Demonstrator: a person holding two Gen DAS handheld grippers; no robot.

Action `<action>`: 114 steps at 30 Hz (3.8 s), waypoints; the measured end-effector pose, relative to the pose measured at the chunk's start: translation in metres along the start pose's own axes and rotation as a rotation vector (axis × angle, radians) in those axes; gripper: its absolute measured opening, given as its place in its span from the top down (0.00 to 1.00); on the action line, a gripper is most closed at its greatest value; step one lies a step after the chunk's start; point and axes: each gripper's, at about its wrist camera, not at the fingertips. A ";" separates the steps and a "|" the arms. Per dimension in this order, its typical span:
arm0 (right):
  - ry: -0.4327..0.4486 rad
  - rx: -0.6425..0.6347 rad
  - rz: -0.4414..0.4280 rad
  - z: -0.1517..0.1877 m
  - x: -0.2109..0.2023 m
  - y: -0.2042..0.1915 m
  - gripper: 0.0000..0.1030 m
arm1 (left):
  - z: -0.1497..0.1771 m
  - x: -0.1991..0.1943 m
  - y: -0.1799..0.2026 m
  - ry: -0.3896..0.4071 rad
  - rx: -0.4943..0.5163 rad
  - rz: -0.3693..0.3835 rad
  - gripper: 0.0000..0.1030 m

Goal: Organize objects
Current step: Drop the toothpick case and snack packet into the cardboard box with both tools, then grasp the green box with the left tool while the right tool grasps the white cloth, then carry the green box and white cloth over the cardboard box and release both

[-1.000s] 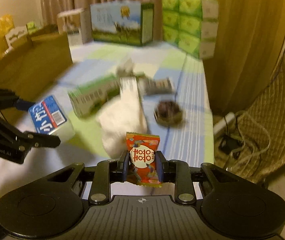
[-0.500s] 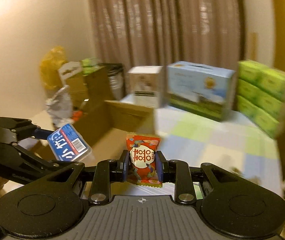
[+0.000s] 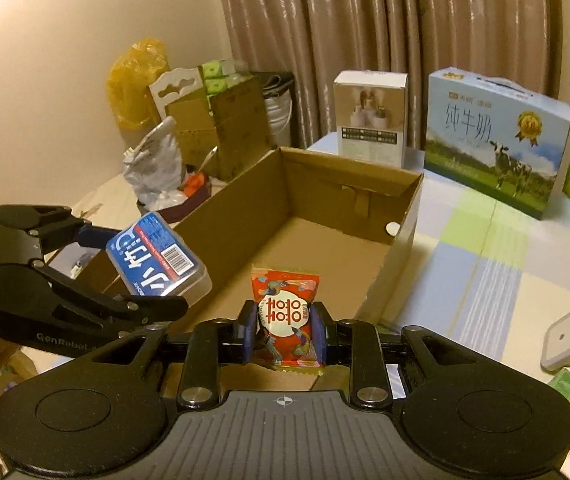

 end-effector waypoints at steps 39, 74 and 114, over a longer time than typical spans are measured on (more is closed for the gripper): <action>0.121 0.300 0.543 0.188 -0.294 0.139 0.18 | 0.000 -0.057 0.212 0.088 0.043 0.260 0.09; -0.093 0.090 0.358 0.189 -0.087 0.231 0.25 | -0.020 0.138 0.275 -0.061 0.138 0.222 0.22; -0.160 0.194 0.381 0.237 -0.134 0.218 0.33 | 0.032 0.124 0.284 -0.184 0.187 0.247 0.57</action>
Point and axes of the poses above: each gripper's, at about its wrist camera, not at the fingertips, and x roughly the way its jaws point, y to its right, z to its underside, and after that the axes turned 2 degrees about z, right-handed
